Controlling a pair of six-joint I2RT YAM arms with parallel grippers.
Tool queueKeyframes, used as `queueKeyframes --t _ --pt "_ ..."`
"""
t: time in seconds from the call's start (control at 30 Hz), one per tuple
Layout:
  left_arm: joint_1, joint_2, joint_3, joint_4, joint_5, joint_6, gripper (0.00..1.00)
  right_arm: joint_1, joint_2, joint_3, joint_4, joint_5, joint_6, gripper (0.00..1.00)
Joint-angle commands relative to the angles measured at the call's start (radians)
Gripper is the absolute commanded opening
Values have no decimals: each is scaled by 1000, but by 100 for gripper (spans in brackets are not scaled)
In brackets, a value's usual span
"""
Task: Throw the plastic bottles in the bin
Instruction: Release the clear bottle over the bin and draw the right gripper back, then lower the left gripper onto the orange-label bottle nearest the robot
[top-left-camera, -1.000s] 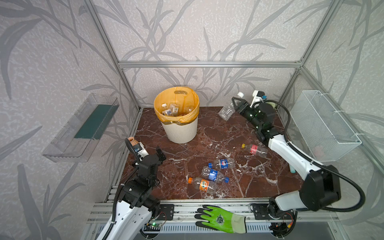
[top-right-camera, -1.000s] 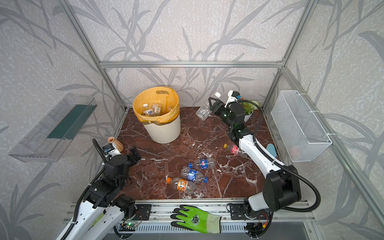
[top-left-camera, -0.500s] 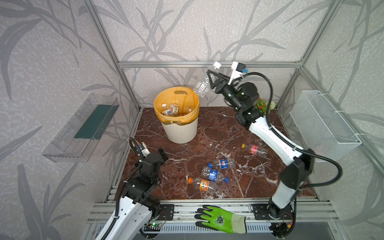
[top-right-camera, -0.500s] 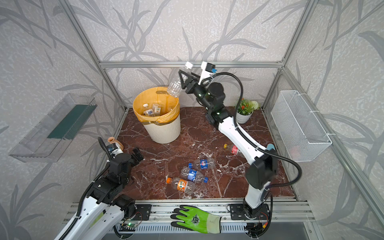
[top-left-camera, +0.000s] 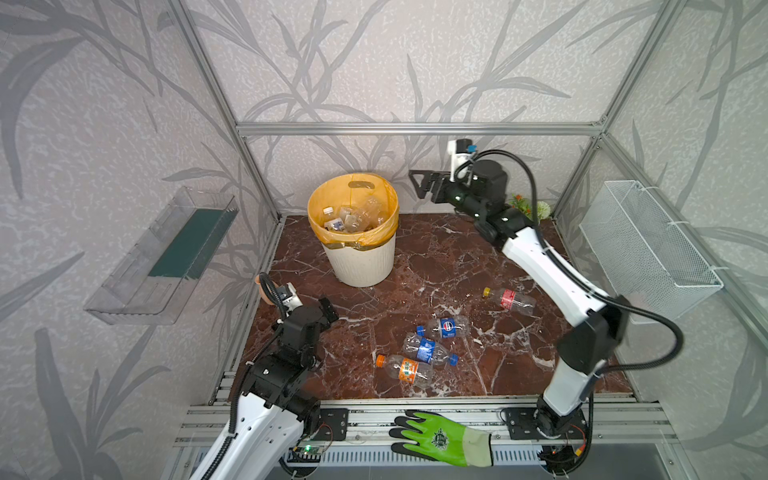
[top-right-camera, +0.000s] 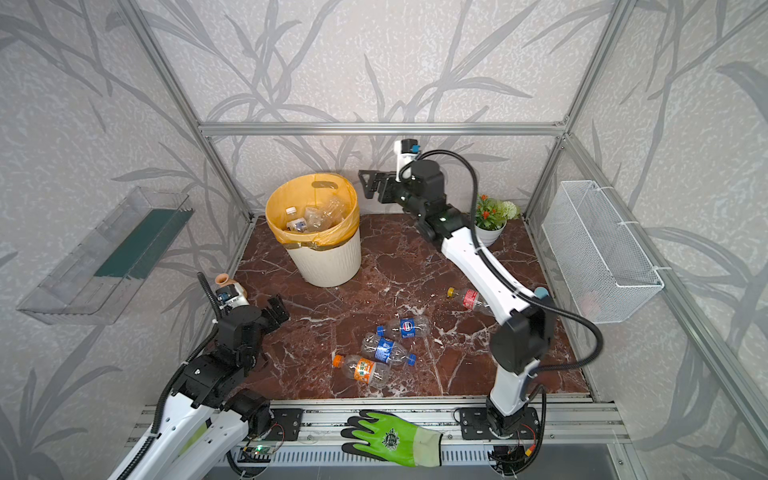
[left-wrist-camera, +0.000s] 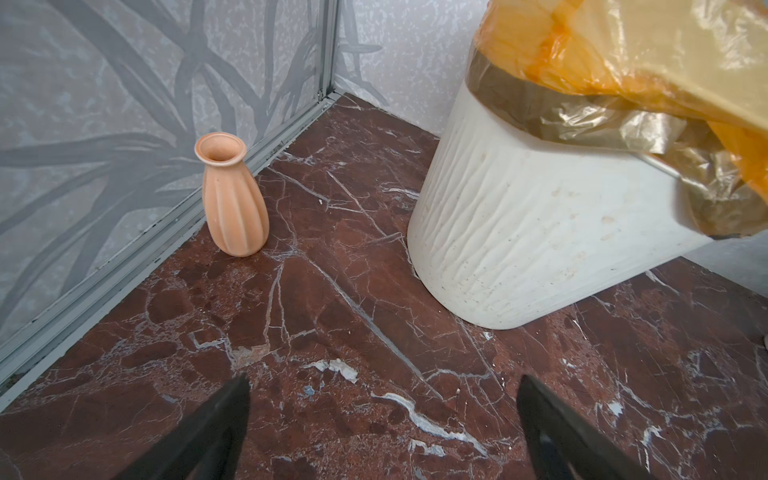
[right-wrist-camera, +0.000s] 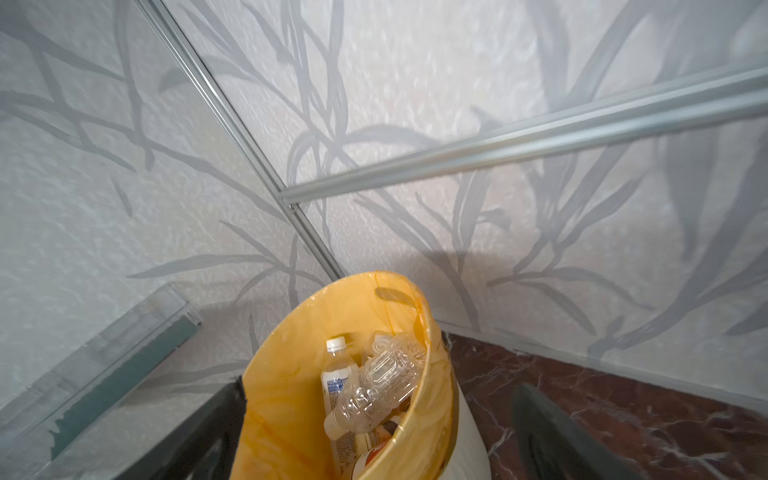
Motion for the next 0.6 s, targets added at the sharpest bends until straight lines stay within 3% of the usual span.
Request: queueKeyframes --t 0.0,0.13,0.37,0.57 --pt "3 -4 34 -2 30 20 99 -64 -198 -209 112 33 -7 99" --pt "1 -2 26 24 84 48 97 -167 -404 -541 118 71 25 99" --pt "-18 54 29 44 187 111 91 -335 -614 -971 74 75 139 99" --pt "-155 109 47 55 152 212 90 -383 -731 -1204 52 125 219 99"
